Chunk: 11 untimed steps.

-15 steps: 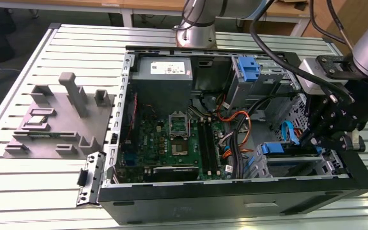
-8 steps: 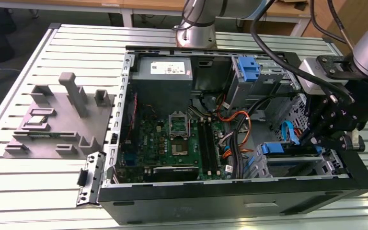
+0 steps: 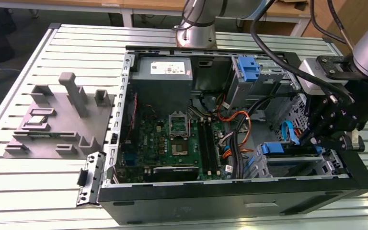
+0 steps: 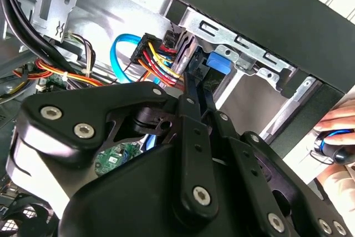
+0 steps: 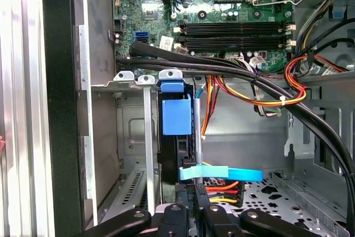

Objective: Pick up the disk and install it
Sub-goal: 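Insert the second disk wire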

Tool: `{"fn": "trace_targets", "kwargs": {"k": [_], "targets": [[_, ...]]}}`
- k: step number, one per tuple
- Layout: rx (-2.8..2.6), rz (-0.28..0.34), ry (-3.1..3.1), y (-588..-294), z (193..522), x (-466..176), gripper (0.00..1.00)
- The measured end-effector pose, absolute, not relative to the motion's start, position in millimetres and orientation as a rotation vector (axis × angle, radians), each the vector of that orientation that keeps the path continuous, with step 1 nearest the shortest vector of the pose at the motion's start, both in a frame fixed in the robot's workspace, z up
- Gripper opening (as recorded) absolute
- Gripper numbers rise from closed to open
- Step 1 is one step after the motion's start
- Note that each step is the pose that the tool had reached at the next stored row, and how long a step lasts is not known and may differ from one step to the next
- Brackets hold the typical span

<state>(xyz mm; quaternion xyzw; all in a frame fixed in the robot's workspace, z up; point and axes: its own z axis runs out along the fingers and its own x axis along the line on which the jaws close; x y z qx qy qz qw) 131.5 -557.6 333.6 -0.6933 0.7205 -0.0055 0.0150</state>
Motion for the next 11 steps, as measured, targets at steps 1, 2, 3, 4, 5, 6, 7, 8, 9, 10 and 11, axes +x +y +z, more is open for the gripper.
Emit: {"fn": "trace_targets", "kwargs": {"k": [1,2,3,4,5,6,7,8,9,10,11], "targets": [[-2.156,-0.017,2.244,-557.6,333.5,131.5,0.17],[-2.15,-0.018,2.25,-557.6,333.5,131.5,0.17],[-2.145,-0.018,2.255,-557.6,333.5,131.5,0.17],[-2.142,-0.018,2.257,-557.6,333.5,131.5,0.17],[-2.142,-0.018,2.258,-557.6,333.5,131.5,0.17],[-2.141,-0.018,2.258,-557.6,333.5,131.5,0.17],[-2.141,-0.018,2.258,-557.6,333.5,131.6,0.17],[-2.141,-0.018,2.258,-557.6,333.6,131.7,0.17],[-2.141,-0.018,2.258,-557.6,333.7,131.8,0.17],[-2.141,-0.018,2.258,-557.6,333.9,131.8,0.17],[-2.141,-0.018,2.258,-557.6,334.1,131.8,0.17]]}}
